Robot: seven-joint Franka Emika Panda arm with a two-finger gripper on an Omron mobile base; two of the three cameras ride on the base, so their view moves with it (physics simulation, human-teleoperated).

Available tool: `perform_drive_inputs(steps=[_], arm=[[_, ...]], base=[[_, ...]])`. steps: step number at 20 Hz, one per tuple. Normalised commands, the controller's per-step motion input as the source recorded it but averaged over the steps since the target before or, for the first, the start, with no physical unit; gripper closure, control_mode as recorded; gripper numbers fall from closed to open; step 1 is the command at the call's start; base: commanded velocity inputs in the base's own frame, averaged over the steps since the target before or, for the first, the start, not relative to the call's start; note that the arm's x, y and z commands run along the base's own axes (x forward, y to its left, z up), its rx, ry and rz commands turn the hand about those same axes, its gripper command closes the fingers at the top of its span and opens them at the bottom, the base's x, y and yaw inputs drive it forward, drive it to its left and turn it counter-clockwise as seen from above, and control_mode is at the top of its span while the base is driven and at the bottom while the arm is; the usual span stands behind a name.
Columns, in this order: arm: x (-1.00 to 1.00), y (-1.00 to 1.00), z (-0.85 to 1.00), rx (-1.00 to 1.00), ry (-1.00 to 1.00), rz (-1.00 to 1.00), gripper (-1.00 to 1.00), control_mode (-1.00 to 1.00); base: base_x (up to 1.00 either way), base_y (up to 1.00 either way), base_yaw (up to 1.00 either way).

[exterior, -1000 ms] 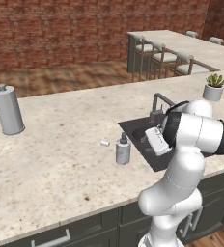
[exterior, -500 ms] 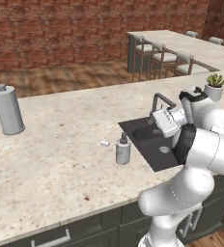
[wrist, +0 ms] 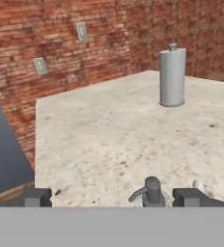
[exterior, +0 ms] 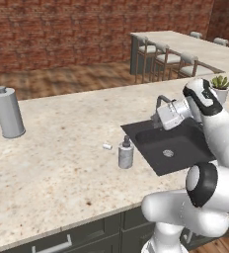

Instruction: Open the cabinet. Pick the soap dispenser and place it next to the sink. Then close the cabinet.

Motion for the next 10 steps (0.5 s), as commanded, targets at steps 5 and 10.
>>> perform_drive_inputs(steps=[5, 10], arm=[[-0.61, 0.27, 0.49, -0.15, 0.20, -0.45, -1.00, -1.00], [-0.68, 0.03, 0.49, -0.14, 0.09, -0.57, -1.00, -1.00]], base=[[0.00, 0.00, 0.00], [0.00, 0.00, 0.00]])
